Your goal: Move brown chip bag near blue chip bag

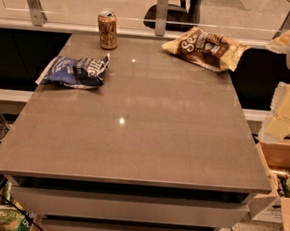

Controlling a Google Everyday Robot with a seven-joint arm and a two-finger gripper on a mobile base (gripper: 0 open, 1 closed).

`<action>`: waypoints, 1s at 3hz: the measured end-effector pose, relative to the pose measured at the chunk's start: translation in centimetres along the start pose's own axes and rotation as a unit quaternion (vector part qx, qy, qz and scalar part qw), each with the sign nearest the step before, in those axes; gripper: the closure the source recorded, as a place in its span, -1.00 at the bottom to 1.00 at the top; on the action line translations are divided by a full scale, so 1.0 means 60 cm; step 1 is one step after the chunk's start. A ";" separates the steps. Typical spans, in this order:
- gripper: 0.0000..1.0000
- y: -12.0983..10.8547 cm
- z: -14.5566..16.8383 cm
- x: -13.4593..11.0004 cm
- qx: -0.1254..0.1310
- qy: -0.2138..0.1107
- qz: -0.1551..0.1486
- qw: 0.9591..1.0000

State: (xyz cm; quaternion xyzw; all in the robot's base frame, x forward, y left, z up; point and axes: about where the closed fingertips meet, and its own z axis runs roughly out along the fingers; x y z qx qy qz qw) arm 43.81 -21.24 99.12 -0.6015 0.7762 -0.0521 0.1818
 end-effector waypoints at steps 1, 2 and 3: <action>-1.00 -0.006 -0.003 -0.007 0.006 0.000 -0.002 1.000; -1.00 -0.032 0.005 -0.019 0.026 -0.004 -0.004 1.000; -1.00 -0.077 0.025 -0.037 0.065 0.005 0.000 0.998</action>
Offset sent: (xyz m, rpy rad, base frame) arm 0.0526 0.0099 0.0042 -0.0120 -0.1089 -0.0070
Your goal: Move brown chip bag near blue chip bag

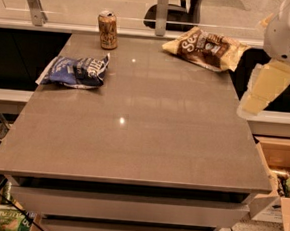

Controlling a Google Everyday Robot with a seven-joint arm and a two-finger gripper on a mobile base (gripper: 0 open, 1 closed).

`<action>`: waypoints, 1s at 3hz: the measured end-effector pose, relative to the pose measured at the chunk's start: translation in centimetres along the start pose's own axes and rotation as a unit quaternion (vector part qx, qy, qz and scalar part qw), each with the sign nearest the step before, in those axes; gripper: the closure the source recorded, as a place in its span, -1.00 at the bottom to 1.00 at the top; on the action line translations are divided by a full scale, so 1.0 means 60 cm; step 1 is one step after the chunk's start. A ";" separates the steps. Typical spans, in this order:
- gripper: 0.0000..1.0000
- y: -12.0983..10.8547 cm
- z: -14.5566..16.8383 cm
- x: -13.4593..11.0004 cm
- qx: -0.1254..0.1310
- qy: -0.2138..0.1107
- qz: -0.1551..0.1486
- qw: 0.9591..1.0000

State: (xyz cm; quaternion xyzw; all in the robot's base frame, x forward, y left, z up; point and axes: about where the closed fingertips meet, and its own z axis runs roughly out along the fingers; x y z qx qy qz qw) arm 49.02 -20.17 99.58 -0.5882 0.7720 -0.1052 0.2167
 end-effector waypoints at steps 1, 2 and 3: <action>-1.00 -0.051 0.035 -0.006 0.040 0.012 0.015 0.999; -1.00 -0.107 0.065 -0.010 0.073 0.023 0.029 0.997; -1.00 -0.166 0.090 -0.006 0.096 0.030 0.040 0.994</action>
Offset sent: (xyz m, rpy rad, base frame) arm 0.1229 -0.0187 -0.0088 -0.0682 -0.1846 -0.1589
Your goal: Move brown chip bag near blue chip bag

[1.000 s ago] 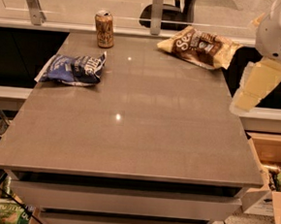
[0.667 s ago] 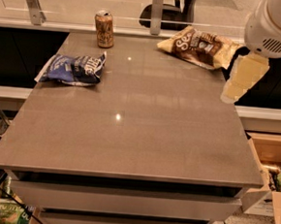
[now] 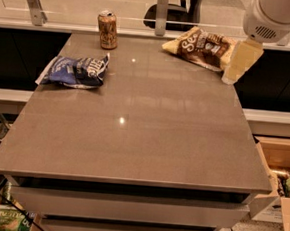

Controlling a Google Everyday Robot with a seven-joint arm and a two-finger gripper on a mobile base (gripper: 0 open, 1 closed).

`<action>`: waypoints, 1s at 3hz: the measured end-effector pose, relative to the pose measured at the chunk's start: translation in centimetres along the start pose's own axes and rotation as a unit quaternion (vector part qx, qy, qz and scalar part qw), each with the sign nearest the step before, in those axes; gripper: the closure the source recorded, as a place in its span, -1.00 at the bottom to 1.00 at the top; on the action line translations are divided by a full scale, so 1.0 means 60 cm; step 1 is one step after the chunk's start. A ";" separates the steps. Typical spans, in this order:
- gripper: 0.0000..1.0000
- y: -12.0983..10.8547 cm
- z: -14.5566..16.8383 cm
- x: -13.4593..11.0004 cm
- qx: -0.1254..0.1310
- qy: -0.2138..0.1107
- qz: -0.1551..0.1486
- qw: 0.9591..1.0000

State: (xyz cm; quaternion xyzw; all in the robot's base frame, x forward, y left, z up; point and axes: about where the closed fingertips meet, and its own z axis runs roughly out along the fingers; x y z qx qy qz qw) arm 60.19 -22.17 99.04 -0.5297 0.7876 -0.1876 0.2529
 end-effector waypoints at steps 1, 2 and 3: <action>-1.00 -0.081 0.093 0.000 -0.009 0.009 0.015 1.000; -1.00 -0.081 0.093 0.000 -0.009 0.009 0.015 1.000; -1.00 -0.098 0.127 -0.009 -0.014 0.009 0.014 1.000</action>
Offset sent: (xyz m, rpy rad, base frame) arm 0.1056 -0.0316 -0.0321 0.0287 0.0567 -0.0412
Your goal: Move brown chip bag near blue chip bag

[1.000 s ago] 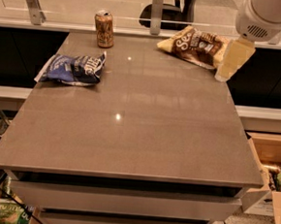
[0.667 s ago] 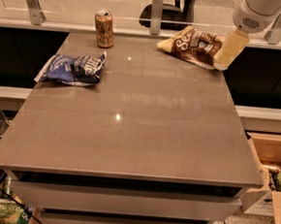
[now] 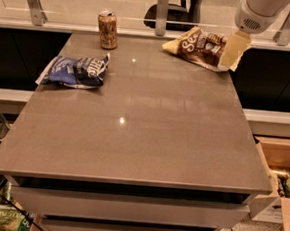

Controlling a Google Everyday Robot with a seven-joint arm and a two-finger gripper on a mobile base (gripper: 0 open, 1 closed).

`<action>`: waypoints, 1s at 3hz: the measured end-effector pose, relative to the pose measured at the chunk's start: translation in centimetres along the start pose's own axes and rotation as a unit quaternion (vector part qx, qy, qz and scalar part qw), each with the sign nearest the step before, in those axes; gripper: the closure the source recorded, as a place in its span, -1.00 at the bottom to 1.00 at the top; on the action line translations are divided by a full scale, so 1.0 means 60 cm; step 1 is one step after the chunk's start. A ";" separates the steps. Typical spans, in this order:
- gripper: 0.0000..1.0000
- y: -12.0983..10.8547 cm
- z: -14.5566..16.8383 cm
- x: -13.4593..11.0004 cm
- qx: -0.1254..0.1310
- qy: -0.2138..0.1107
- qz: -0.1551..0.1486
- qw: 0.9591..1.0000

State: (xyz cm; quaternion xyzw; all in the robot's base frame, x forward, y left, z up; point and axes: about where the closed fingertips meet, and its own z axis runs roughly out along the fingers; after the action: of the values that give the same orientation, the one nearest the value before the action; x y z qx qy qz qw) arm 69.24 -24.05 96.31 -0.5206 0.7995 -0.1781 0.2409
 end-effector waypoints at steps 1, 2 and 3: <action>-1.00 -0.032 0.047 -0.010 -0.003 0.000 0.004 1.000; -1.00 -0.058 0.091 -0.015 -0.006 0.002 0.010 1.000; -1.00 -0.075 0.129 -0.009 -0.011 0.010 0.019 1.000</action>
Offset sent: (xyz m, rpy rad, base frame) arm 0.0999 -0.0180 -0.0285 0.0228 0.0117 -0.0358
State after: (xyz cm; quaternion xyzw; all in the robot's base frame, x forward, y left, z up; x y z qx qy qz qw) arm 77.23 -25.59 92.48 -0.5058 0.8139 -0.1696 0.2301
